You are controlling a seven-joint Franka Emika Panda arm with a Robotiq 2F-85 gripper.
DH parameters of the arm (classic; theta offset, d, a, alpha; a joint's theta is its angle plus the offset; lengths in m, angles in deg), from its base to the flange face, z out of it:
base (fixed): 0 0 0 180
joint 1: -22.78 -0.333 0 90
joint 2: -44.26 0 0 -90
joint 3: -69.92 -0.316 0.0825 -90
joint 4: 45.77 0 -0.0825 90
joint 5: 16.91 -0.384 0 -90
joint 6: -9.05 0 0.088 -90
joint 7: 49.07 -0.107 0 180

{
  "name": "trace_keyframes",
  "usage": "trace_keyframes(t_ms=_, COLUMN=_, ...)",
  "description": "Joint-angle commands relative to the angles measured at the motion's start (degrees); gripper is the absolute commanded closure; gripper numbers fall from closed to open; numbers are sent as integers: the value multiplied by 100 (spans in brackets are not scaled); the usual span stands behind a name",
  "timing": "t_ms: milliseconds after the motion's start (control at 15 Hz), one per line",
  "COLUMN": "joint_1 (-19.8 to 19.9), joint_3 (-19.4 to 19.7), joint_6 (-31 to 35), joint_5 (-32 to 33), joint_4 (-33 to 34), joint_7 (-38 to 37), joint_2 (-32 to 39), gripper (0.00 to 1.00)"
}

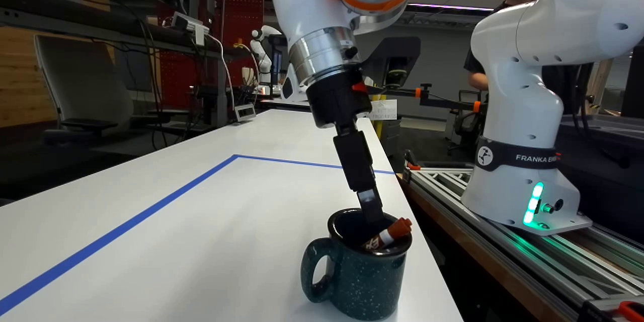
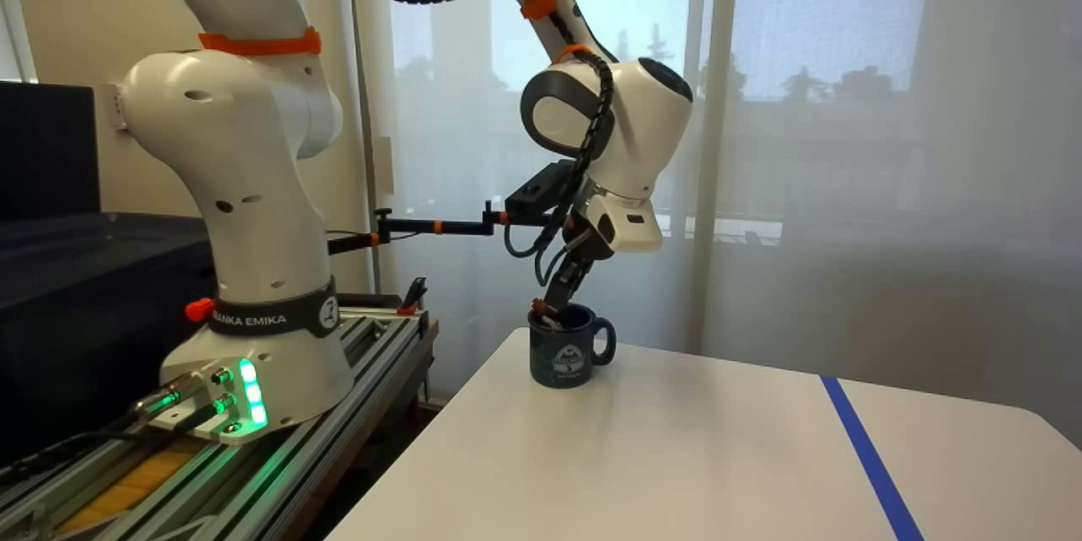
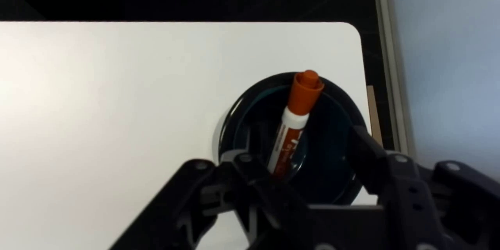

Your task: Put the marker on the table

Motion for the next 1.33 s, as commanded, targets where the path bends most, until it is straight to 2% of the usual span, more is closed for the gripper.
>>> trace_keyframes(t_ms=0, joint_1=-28, joint_3=-68, joint_6=79, joint_5=96, joint_4=118, joint_7=-173, joint_2=92, gripper=40)
trace_keyframes(t_ms=267, joint_1=-49, joint_3=-110, joint_6=82, joint_5=102, joint_4=214, joint_7=-192, joint_2=219, gripper=49)
trace_keyframes(t_ms=400, joint_1=-62, joint_3=-142, joint_6=90, joint_5=101, joint_4=255, joint_7=-198, joint_2=300, gripper=58)
trace_keyframes(t_ms=467, joint_1=-69, joint_3=-153, joint_6=84, joint_5=105, joint_4=282, joint_7=-206, joint_2=347, gripper=58)
trace_keyframes(t_ms=533, joint_1=-72, joint_3=-167, joint_6=82, joint_5=109, joint_4=312, joint_7=-206, joint_2=403, gripper=53)
trace_keyframes(t_ms=600, joint_1=-75, joint_3=-178, joint_6=93, joint_5=118, joint_4=335, joint_7=-218, joint_2=457, gripper=58)
trace_keyframes(t_ms=800, joint_1=-68, joint_3=-188, joint_6=90, joint_5=156, joint_4=399, joint_7=-228, joint_2=603, gripper=53)
trace_keyframes(t_ms=1267, joint_1=-58, joint_3=-200, joint_6=81, joint_5=166, joint_4=552, joint_7=-225, joint_2=914, gripper=60)
